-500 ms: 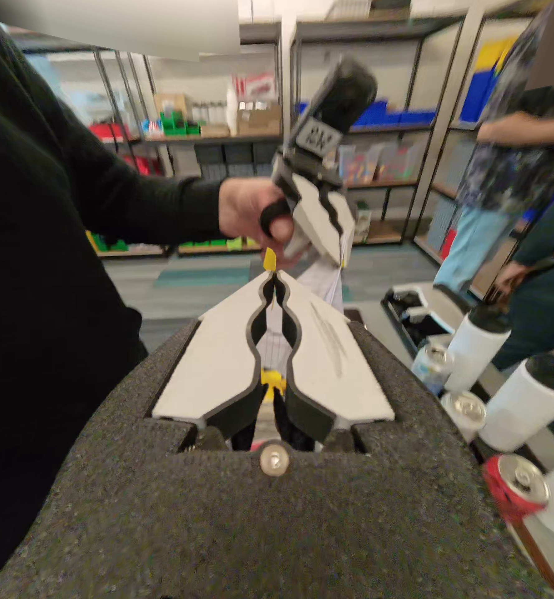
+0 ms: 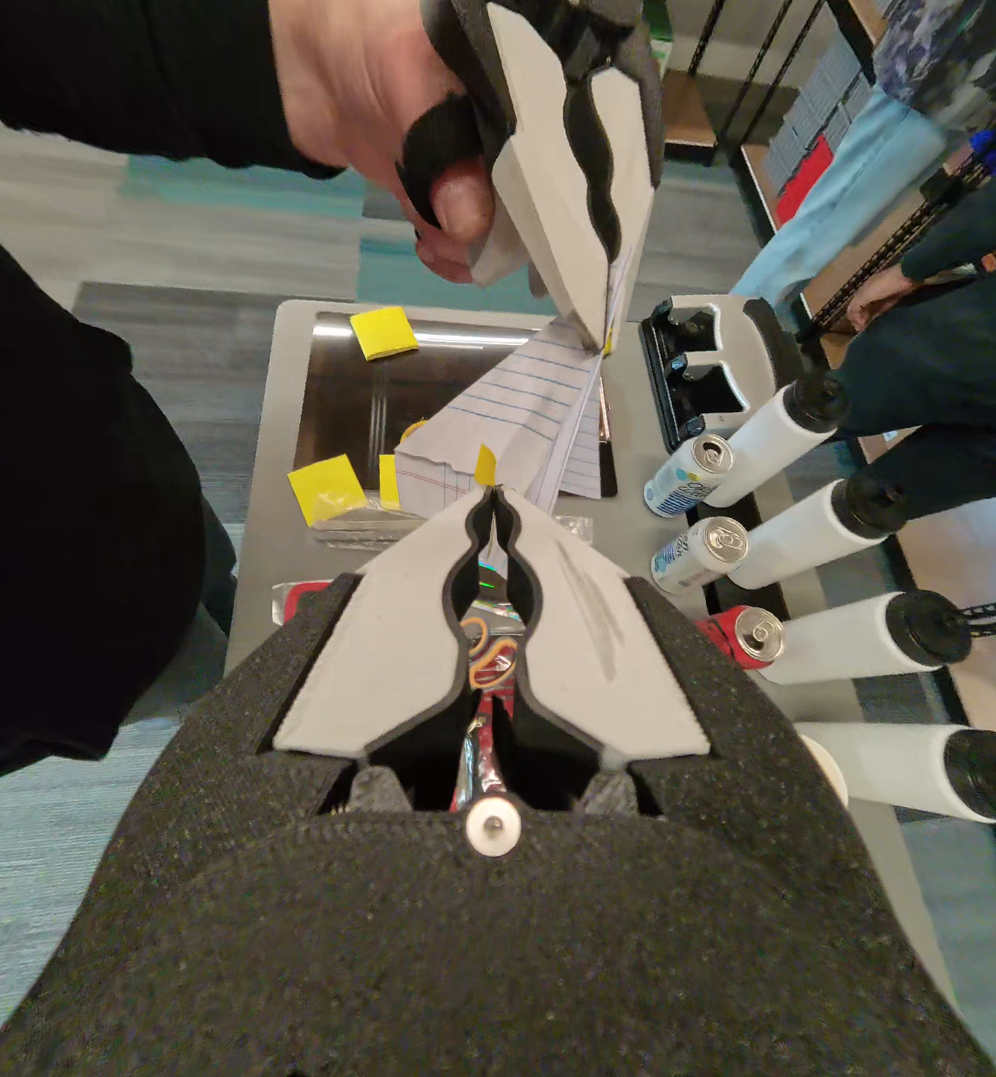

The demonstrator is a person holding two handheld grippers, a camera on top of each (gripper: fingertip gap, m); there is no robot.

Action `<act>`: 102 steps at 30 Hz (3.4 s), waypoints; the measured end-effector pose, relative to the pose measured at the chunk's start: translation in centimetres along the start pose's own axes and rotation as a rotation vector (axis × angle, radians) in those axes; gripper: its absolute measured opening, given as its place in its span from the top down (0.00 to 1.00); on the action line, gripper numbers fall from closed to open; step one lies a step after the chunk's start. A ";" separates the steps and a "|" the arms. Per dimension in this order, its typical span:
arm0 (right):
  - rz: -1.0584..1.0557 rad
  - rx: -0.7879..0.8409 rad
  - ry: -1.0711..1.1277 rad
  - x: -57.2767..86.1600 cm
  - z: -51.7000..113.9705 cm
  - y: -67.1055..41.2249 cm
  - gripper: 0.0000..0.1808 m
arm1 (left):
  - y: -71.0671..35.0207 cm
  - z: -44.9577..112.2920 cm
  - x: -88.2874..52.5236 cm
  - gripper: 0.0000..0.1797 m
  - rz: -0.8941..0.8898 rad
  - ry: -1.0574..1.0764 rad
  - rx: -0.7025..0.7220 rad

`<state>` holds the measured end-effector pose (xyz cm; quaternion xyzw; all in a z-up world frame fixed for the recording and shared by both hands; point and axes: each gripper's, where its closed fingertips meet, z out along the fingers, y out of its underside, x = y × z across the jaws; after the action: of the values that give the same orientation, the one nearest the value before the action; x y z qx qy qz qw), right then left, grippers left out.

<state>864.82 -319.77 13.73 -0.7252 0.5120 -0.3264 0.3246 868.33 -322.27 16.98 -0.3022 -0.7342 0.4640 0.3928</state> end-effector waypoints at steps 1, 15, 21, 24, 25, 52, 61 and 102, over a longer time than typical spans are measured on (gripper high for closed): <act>-0.012 0.003 0.003 -0.2 -0.1 -0.1 1.00 | -0.3 -0.1 0.2 1.00 0.030 -0.002 0.015; -0.158 0.058 0.166 -1.1 -2.5 -1.5 1.00 | -2.1 0.2 4.8 1.00 0.556 -0.063 0.093; -0.210 0.037 0.224 -1.6 -2.9 -1.6 1.00 | -1.3 1.6 4.4 1.00 0.620 -0.147 0.016; -0.198 0.008 0.250 -1.1 -3.0 -1.1 1.00 | -1.4 1.9 3.9 1.00 0.616 -0.185 0.000; -0.192 -0.012 0.280 -0.6 -3.2 -0.8 1.00 | -1.5 2.0 3.7 1.00 0.603 -0.197 0.002; -0.148 0.055 0.561 4.8 -4.6 -1.4 0.94 | -4.1 2.2 0.9 1.00 0.339 -0.214 0.112; -0.062 0.154 0.464 4.8 -5.3 -2.4 1.00 | -3.4 1.6 -1.8 1.00 0.205 -0.215 0.112; -0.114 0.006 0.566 6.3 0.2 -0.8 0.81 | -3.0 1.4 -1.0 1.00 0.181 -0.225 0.122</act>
<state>867.00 -325.53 15.13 -0.6319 0.5397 -0.5351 0.1520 867.42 -324.86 19.06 -0.2888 -0.7139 0.5721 0.2824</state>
